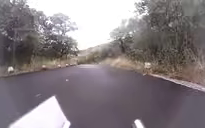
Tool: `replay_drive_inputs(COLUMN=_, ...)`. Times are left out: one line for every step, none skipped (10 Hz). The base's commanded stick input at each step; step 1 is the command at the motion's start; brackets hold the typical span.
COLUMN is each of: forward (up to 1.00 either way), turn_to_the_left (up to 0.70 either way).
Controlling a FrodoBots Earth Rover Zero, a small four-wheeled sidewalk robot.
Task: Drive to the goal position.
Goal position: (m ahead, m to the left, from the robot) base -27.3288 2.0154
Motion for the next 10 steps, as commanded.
replay_drive_inputs(forward=1.0, turn_to_the_left=0.0)
replay_drive_inputs(forward=1.0, turn_to_the_left=0.0)
replay_drive_inputs(forward=1.0, turn_to_the_left=0.0)
replay_drive_inputs(forward=1.0, turn_to_the_left=0.0)
replay_drive_inputs(forward=1.0, turn_to_the_left=0.0)
replay_drive_inputs(forward=1.0, turn_to_the_left=0.0)
replay_drive_inputs(forward=1.0, turn_to_the_left=0.0)
replay_drive_inputs(forward=0.61, turn_to_the_left=0.0)
replay_drive_inputs(forward=0.0, turn_to_the_left=0.0)
replay_drive_inputs(forward=0.0, turn_to_the_left=0.0)
